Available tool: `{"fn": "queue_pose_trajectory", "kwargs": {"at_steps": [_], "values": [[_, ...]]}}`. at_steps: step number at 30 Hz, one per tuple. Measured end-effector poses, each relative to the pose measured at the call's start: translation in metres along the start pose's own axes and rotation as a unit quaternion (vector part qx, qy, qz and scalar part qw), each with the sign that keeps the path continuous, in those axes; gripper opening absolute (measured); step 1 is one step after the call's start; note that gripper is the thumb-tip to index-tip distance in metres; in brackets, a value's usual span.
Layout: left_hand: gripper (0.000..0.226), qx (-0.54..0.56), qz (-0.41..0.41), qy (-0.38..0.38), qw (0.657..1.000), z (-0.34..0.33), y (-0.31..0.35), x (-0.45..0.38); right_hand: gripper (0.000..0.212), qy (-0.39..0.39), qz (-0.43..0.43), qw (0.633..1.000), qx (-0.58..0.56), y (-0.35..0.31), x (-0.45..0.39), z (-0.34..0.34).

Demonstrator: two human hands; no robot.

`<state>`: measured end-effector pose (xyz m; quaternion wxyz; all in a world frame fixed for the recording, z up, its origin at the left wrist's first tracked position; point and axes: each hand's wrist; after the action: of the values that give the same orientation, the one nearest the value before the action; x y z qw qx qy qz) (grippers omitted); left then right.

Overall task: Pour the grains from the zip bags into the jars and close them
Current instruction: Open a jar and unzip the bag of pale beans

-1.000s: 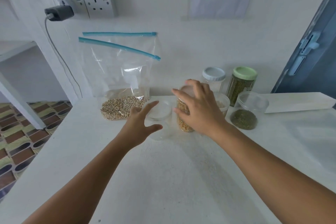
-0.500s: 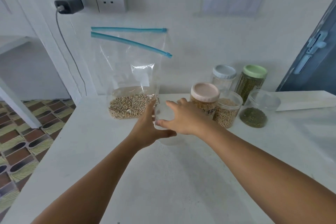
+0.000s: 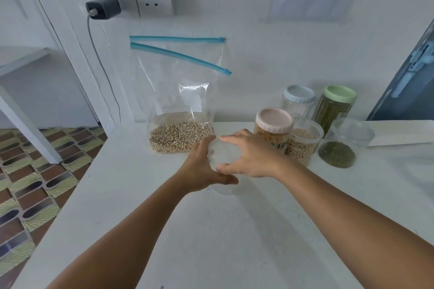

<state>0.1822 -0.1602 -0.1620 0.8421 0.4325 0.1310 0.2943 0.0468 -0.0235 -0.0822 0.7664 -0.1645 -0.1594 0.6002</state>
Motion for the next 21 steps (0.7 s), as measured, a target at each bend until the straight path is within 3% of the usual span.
{"fn": "queue_pose_trajectory", "kwargs": {"at_steps": [6, 14, 21], "values": [[0.128, 0.11, 0.006, -0.038, 0.993, -0.013, -0.002, 0.003, 0.108, 0.0, -0.02, 1.0, 0.016, 0.002, 0.002, -0.002], [0.119, 0.113, -0.012, -0.035, 0.993, -0.018, -0.004, 0.006, 0.096, -0.024, 0.004, 0.999, 0.043, 0.007, -0.001, 0.001], [0.12, 0.11, -0.012, -0.032, 0.993, -0.021, -0.001, 0.01, 0.109, -0.066, 0.014, 0.996, 0.056, 0.007, 0.003, 0.011]]}}
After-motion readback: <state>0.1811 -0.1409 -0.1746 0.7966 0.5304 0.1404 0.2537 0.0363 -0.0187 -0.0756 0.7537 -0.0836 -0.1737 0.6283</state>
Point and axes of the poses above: each hand's wrist, its own x-axis away from the middle knuckle, its own z-axis out of the back of the hand, y = z × x, and after that the axes turned 6 degrees about z, right-handed
